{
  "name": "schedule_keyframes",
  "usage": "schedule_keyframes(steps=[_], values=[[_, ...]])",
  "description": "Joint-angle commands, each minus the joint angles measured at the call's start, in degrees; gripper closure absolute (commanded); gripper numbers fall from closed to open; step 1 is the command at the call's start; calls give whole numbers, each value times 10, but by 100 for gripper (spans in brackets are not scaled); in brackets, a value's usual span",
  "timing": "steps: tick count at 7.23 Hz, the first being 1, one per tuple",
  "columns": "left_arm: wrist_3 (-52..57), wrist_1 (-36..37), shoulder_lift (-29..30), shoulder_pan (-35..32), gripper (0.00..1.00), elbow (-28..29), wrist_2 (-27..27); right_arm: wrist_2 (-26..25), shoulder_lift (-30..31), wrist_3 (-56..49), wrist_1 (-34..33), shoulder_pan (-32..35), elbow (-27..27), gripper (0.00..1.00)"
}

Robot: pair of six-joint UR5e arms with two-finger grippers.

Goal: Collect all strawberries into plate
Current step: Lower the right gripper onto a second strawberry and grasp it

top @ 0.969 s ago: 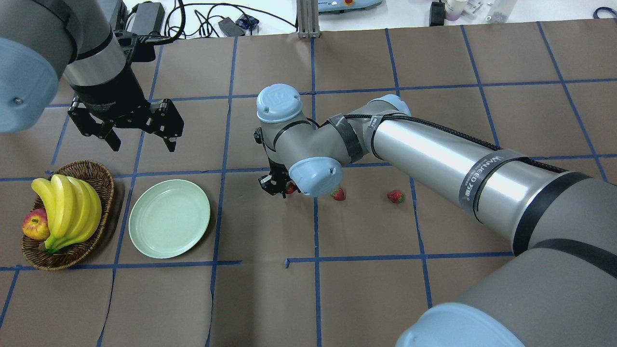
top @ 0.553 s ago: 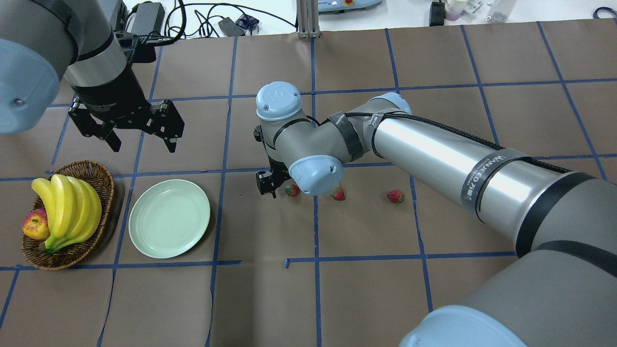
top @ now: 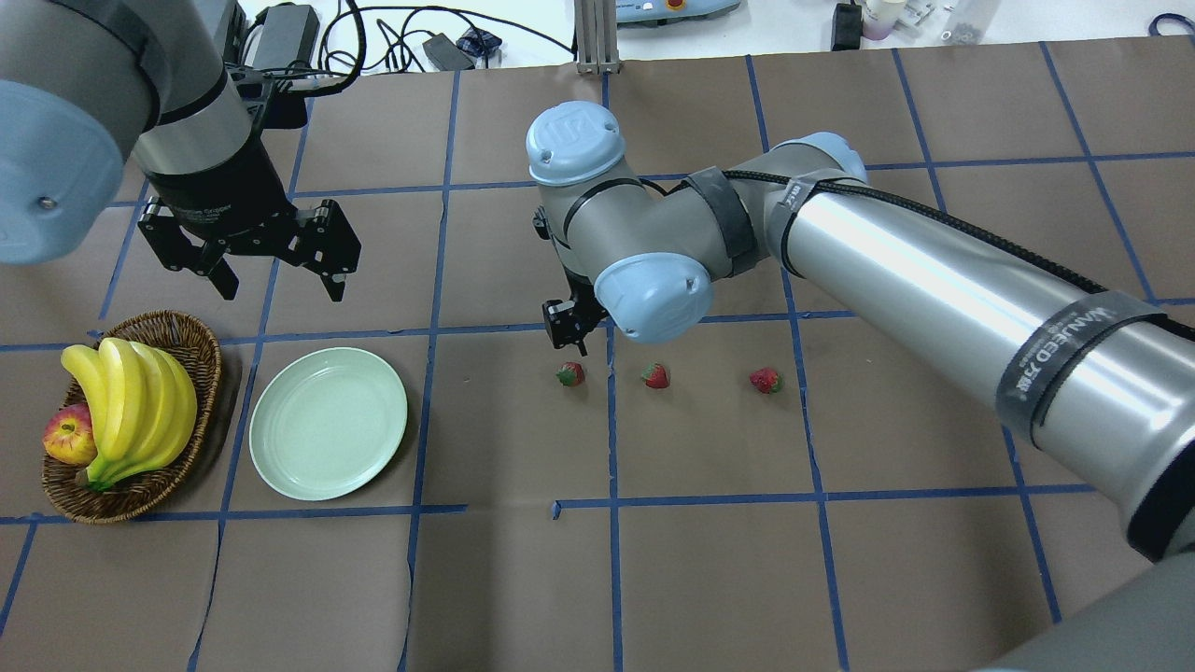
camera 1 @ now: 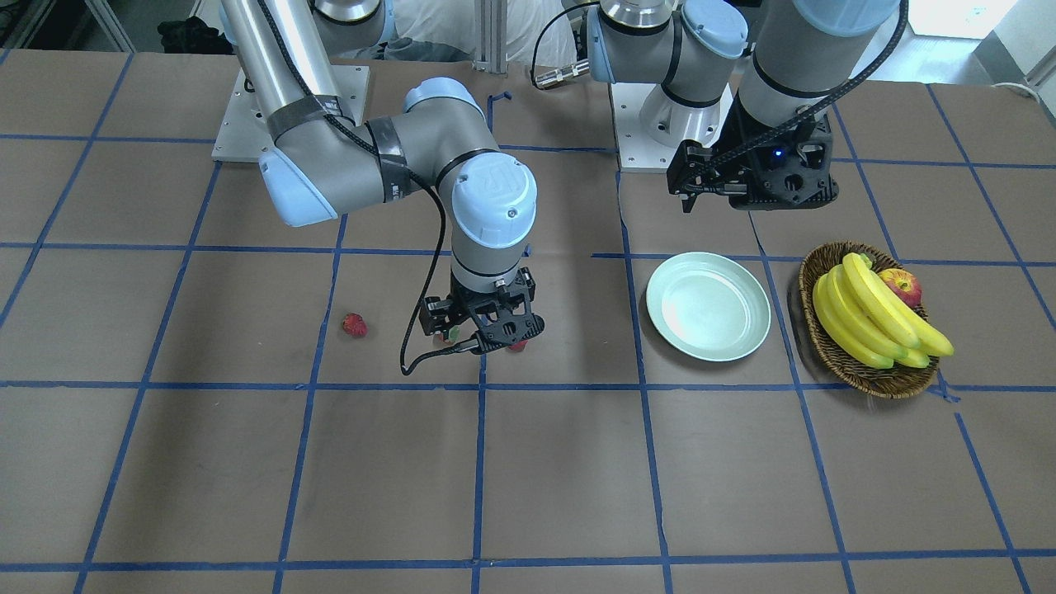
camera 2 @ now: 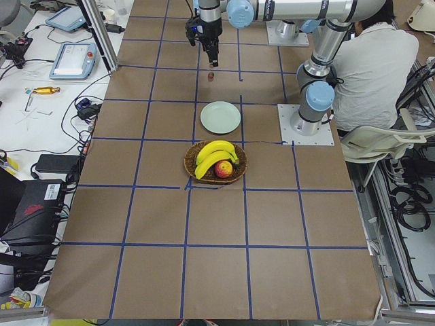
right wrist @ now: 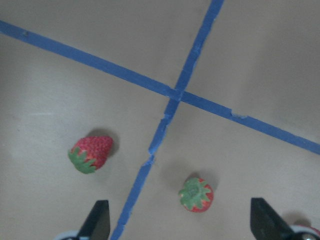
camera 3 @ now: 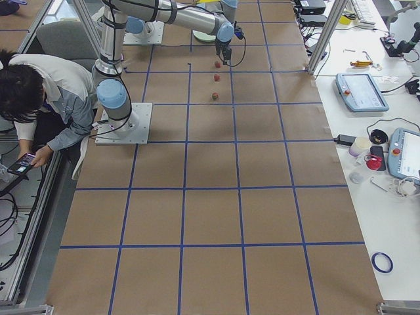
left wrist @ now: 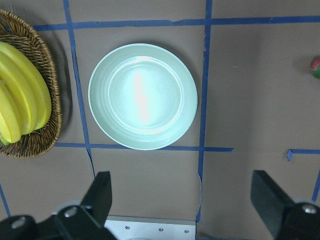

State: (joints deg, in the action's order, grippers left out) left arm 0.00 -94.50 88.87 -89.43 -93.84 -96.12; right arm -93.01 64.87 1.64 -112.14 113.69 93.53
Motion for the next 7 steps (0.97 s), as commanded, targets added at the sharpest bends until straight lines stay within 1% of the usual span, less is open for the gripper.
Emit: schedule_keyframes(steps=[1, 2, 3, 4, 6, 7], values=[[-1, -1, 2, -1, 0, 0, 0, 1, 2, -74, 5, -23, 36, 0], [-1, 0, 2, -1, 0, -1, 0, 3, 2, -121, 4, -24, 60, 0], [-2, -1, 2, -2, 0, -1, 0, 3, -2, -138, 1, -24, 70, 0], [-3, -1, 2, -2, 0, -1, 0, 6, -2, -159, 1, -24, 70, 0], [-6, -1, 2, -4, 0, -7, 1, 6, -7, -154, -5, -24, 71, 2], [-6, 0, 2, -4, 0, -13, 1, 6, -22, -154, -11, -24, 67, 4]])
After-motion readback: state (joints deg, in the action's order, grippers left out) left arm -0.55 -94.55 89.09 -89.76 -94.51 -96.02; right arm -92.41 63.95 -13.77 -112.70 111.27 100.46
